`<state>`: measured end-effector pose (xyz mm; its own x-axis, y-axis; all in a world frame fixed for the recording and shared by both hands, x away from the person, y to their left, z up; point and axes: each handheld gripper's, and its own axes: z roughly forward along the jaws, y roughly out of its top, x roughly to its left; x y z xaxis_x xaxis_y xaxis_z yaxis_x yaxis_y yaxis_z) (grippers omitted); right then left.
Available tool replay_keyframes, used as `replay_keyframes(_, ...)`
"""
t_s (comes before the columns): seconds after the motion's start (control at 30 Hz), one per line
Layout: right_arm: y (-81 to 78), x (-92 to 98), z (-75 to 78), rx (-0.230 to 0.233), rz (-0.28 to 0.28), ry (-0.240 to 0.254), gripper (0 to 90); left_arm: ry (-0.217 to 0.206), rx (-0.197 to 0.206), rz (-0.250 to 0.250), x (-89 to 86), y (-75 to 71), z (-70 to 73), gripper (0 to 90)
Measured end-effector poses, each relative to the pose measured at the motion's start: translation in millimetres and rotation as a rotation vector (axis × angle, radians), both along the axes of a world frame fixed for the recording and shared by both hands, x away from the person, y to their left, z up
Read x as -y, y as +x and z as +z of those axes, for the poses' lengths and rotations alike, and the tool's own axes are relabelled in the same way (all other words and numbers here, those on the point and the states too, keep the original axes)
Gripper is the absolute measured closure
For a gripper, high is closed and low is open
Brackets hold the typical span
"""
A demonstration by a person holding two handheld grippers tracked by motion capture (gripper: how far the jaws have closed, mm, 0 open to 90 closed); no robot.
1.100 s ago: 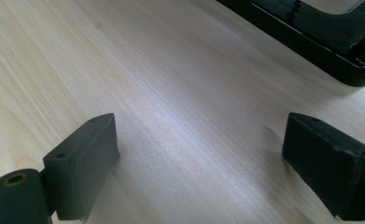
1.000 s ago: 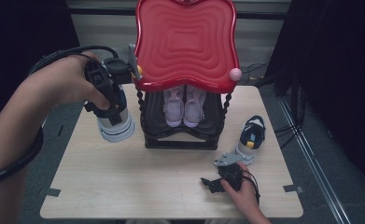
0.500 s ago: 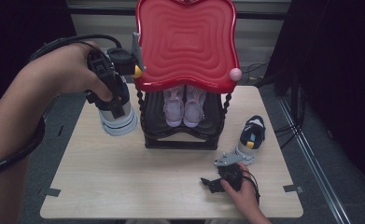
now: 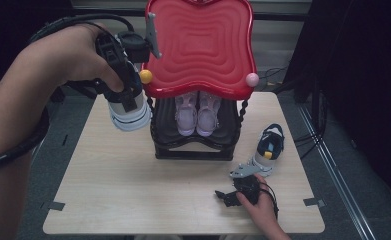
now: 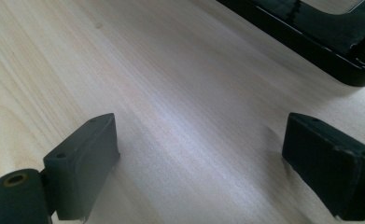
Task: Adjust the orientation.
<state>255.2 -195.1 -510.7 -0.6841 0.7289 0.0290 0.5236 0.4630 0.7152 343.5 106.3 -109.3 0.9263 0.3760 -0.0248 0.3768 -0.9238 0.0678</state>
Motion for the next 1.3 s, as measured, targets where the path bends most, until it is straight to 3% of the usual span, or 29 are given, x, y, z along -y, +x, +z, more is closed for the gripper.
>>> replay_keyframes(0.2, 0.0, 0.0, 0.0, 0.000, 0.000, 0.000, 9.9, 0.017, 0.013, 0.001, 2.2, 0.8, 10.2, 74.2)
replay_keyframes(0.73, 0.4, 0.1, 0.0, -0.002, 0.003, 0.001, 9.9, 0.005, 0.085, -0.006, 19.4, 9.6, 28.9, 74.1)
replay_keyframes(1.3, 0.3, 0.1, 0.0, -0.003, 0.003, 0.003, 9.9, 0.040, 0.156, -0.105, 64.7, 24.0, 41.0, 74.3)
